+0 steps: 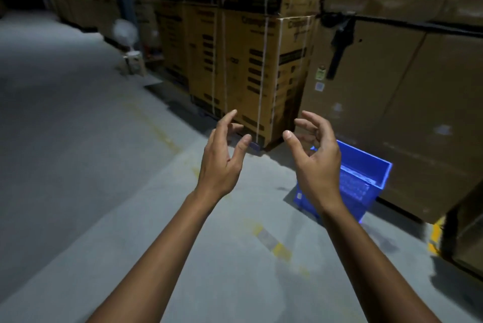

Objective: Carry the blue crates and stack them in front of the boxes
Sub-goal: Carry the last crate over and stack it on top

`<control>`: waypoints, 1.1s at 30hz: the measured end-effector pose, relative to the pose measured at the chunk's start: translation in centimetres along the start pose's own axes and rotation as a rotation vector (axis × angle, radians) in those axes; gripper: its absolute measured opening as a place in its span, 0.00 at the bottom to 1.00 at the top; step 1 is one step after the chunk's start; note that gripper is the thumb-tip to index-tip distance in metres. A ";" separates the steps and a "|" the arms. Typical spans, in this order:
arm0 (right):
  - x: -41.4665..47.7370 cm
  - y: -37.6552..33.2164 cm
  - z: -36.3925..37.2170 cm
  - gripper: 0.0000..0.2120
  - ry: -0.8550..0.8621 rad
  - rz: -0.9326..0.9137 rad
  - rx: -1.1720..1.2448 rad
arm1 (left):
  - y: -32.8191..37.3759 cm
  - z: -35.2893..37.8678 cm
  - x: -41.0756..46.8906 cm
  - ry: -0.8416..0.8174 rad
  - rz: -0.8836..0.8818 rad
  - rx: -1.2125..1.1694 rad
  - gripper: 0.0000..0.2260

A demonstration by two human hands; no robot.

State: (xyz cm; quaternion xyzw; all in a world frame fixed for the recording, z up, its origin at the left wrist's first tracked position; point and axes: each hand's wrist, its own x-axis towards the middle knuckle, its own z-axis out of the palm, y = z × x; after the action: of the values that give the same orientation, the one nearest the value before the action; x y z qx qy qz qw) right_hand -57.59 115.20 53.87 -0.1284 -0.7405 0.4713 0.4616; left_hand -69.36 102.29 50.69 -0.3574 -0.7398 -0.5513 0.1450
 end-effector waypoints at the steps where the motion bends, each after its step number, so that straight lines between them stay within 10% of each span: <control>1: -1.1 -1.0 0.6 0.22 -0.030 -0.002 0.019 | 0.5 -1.7 -1.2 0.031 -0.008 0.012 0.23; 33: -46.6 -26.4 24.5 0.15 -0.855 -0.042 0.383 | 8.2 -51.8 -47.6 0.574 -0.501 0.646 0.21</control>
State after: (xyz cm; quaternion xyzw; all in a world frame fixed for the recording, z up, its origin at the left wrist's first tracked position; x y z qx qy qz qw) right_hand -45.62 58.02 46.03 0.1799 -0.7663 0.6008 0.1396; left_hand -39.58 38.27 45.71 0.0606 -0.8660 -0.3882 0.3092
